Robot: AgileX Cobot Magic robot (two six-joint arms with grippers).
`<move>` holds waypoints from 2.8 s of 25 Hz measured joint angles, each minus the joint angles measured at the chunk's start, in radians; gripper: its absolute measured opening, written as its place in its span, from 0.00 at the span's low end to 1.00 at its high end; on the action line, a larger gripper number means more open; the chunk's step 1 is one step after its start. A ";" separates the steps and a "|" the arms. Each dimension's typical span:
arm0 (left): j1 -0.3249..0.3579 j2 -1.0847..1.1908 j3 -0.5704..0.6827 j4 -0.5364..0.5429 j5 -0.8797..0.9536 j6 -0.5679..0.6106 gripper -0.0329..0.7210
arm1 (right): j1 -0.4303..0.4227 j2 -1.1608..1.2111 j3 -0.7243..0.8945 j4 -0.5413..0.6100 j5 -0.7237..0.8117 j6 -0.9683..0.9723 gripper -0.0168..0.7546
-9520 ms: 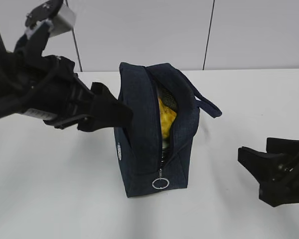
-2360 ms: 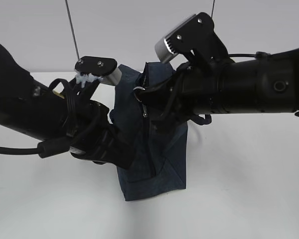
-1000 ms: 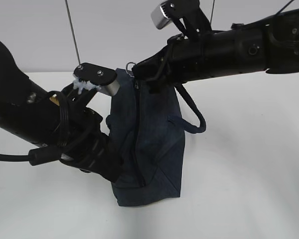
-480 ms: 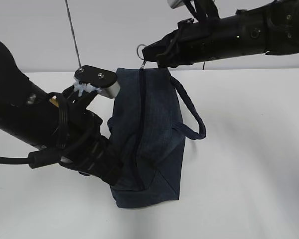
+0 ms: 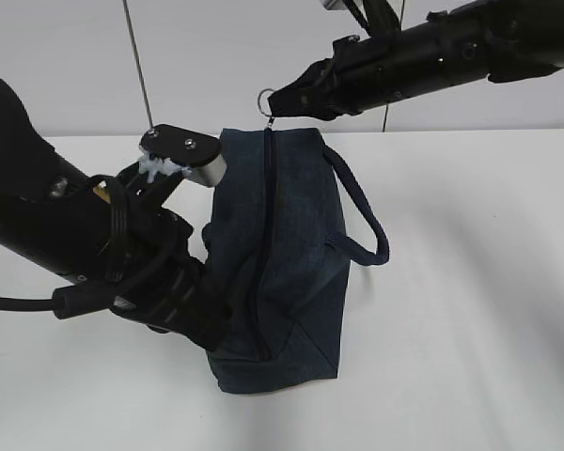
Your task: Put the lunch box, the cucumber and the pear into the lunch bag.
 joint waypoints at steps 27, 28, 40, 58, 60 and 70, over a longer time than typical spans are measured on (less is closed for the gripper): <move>0.000 0.000 -0.014 0.007 0.039 -0.032 0.05 | -0.102 0.336 -0.460 -0.020 -0.379 0.473 0.02; 0.000 0.000 -0.022 0.008 0.049 -0.042 0.07 | -0.102 0.336 -0.460 -0.020 -0.381 0.473 0.02; 0.058 -0.047 -0.065 -0.023 0.106 -0.105 0.62 | -0.108 0.336 -0.461 -0.020 -0.381 0.474 0.02; 0.219 -0.019 -0.229 -0.282 -0.176 -0.103 0.63 | -0.108 0.336 -0.461 -0.020 -0.391 0.474 0.02; 0.219 0.022 -0.291 -0.281 -0.160 -0.101 0.63 | -0.108 0.336 -0.461 -0.020 -0.391 0.474 0.02; 0.242 0.302 -0.567 -0.208 0.051 -0.099 0.58 | -0.108 0.336 -0.462 -0.020 -0.406 0.479 0.02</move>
